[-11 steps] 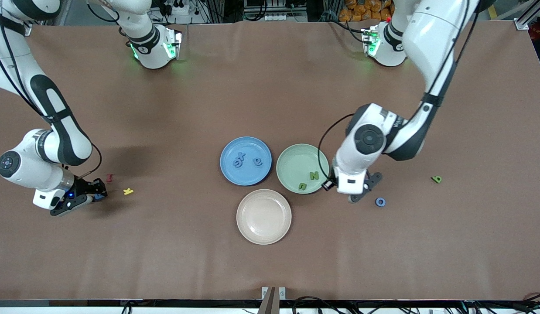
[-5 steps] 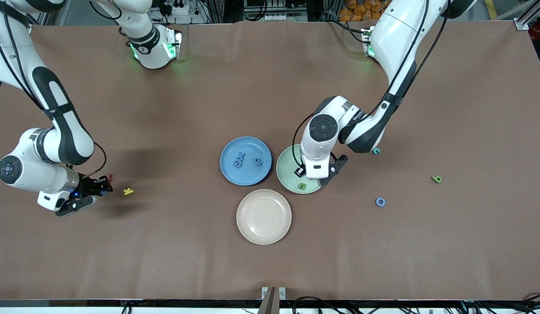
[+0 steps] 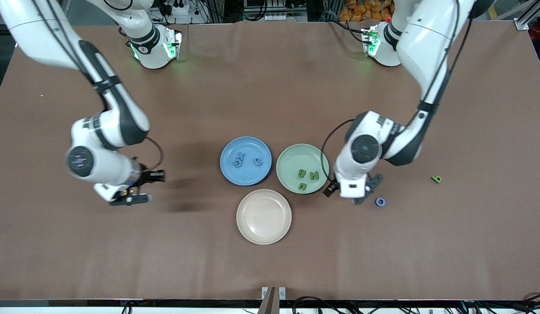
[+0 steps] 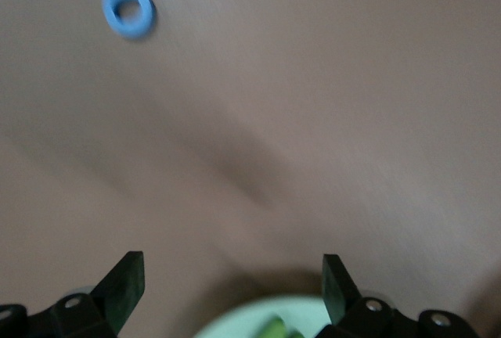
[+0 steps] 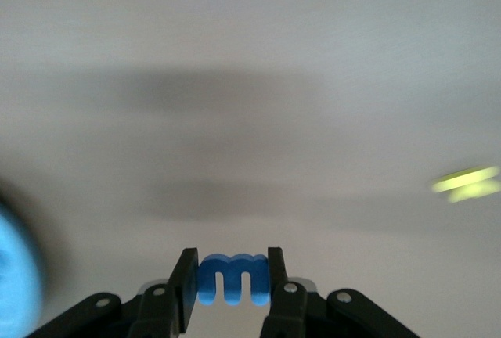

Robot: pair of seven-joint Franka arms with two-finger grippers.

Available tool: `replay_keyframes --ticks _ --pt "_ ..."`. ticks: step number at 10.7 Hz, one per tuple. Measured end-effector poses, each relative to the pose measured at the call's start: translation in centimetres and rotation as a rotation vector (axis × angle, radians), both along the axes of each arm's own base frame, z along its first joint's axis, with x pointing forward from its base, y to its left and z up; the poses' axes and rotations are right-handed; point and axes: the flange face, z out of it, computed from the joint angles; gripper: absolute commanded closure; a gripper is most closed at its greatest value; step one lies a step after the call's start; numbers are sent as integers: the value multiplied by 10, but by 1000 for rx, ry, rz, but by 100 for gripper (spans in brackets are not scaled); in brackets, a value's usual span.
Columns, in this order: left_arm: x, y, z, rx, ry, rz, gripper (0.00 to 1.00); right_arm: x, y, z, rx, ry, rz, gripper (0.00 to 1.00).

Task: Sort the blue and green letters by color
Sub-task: 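Drop E on the blue plate while the left gripper drops B on green plate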

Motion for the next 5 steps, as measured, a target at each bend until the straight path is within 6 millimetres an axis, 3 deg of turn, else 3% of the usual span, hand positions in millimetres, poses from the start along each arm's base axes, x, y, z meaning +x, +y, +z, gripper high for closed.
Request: replay_keyframes --ticks 2,4,5 --pt "26 70 4 27 10 -61 0 -27 98 3 -7 -8 -125 100" --pt "45 139 8 45 9 -102 0 -65 183 1 -15 -11 -190 99" --pt "52 171 9 41 13 -121 0 -83 214 -2 -17 -11 -217 80"
